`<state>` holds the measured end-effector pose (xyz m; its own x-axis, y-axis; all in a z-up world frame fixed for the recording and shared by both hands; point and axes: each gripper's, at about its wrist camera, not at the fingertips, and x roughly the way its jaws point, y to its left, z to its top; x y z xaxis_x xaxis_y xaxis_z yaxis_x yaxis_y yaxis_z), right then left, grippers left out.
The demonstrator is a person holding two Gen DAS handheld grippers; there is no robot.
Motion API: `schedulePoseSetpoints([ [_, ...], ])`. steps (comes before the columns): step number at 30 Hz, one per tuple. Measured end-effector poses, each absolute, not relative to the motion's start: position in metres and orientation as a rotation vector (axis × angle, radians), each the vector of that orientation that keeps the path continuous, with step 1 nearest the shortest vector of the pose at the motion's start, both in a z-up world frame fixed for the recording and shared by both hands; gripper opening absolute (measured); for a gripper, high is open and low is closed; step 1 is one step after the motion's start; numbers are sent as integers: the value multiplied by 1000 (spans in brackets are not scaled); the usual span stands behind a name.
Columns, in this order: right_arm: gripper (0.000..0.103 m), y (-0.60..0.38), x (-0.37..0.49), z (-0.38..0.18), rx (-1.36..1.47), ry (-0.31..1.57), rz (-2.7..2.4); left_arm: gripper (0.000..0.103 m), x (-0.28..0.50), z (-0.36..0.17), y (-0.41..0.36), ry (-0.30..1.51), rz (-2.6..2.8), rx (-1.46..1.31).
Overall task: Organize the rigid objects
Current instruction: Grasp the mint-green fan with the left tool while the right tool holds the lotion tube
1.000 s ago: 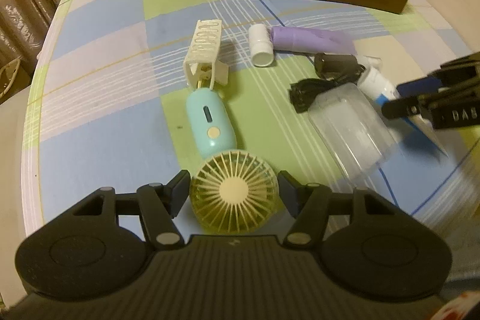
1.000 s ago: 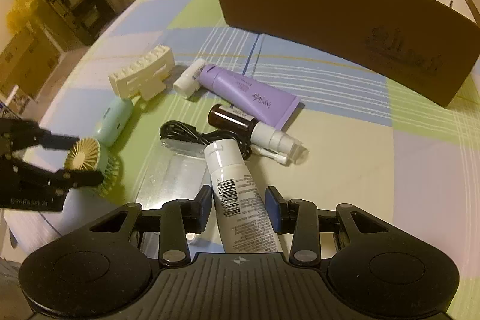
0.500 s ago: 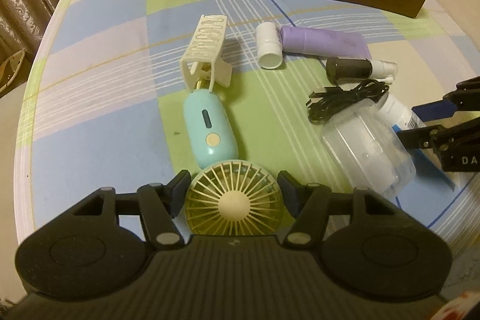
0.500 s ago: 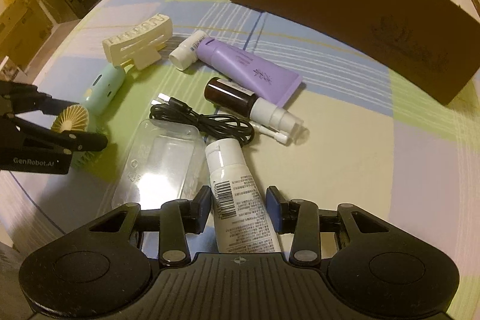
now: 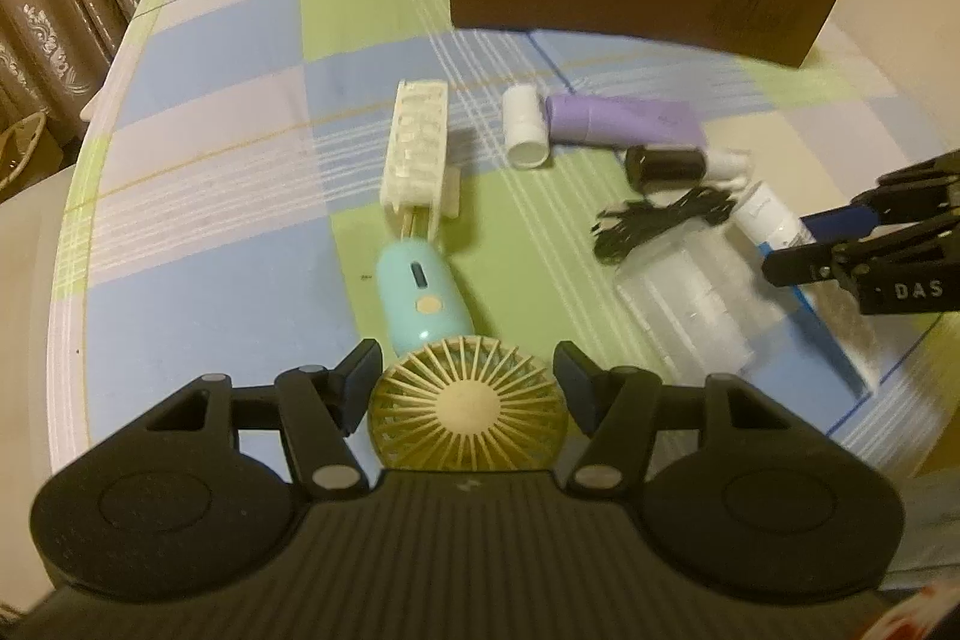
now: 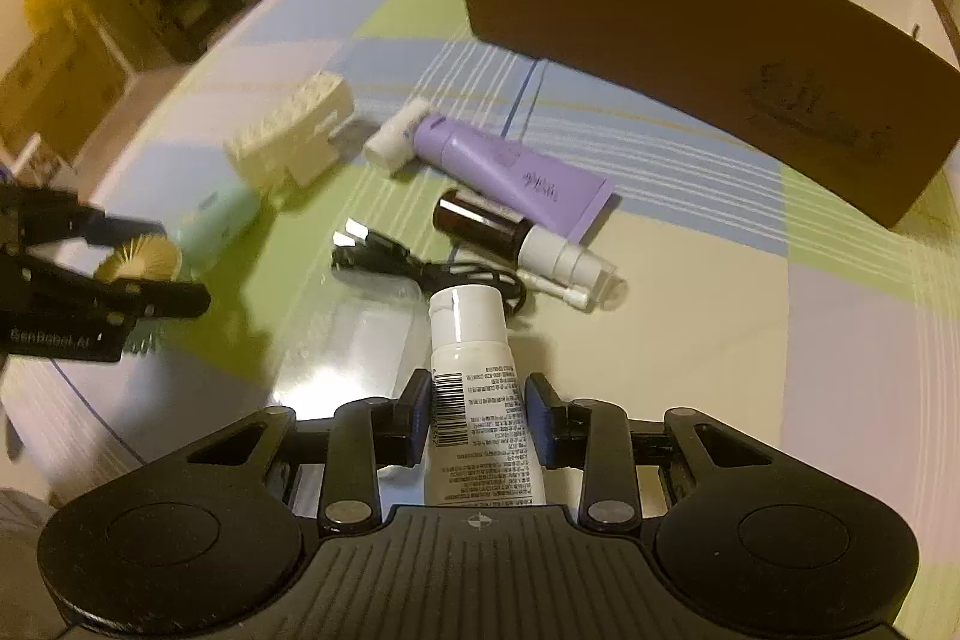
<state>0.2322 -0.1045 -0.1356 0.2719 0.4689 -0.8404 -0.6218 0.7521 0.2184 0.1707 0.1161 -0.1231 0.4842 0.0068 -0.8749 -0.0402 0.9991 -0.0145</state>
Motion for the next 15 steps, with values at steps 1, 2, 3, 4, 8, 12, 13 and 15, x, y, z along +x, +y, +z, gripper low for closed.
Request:
schedulePoseSetpoints([
  [1, 34, -104, 233, -134, -158, 1071, 738, 61, 170, -121, 117, 1063, 27, -44],
  [2, 34, -105, 233, -134, -167, 1075, 736, 61, 170, -121, 117, 1067, 28, -44],
  [3, 34, -104, 233, -134, -182, 1074, 729, 61, 170, -123, 118, 1075, 35, -38],
  [4, 34, -104, 233, -135, -198, 1079, 723, 61, 169, -126, 119, 1089, 39, -28],
  [8, 34, -109, 230, -142, -222, 1103, 701, 61, 162, -136, 123, 1128, 48, -13],
  [12, 35, -116, 231, -150, -239, 1112, 654, 61, 154, -140, 128, 1157, 55, -7],
  [13, 35, -117, 231, -152, -246, 1116, 644, 60, 153, -140, 130, 1159, 62, -17],
  [15, 35, -118, 231, -153, -246, 1111, 637, 59, 153, -137, 135, 1152, 62, -59],
])
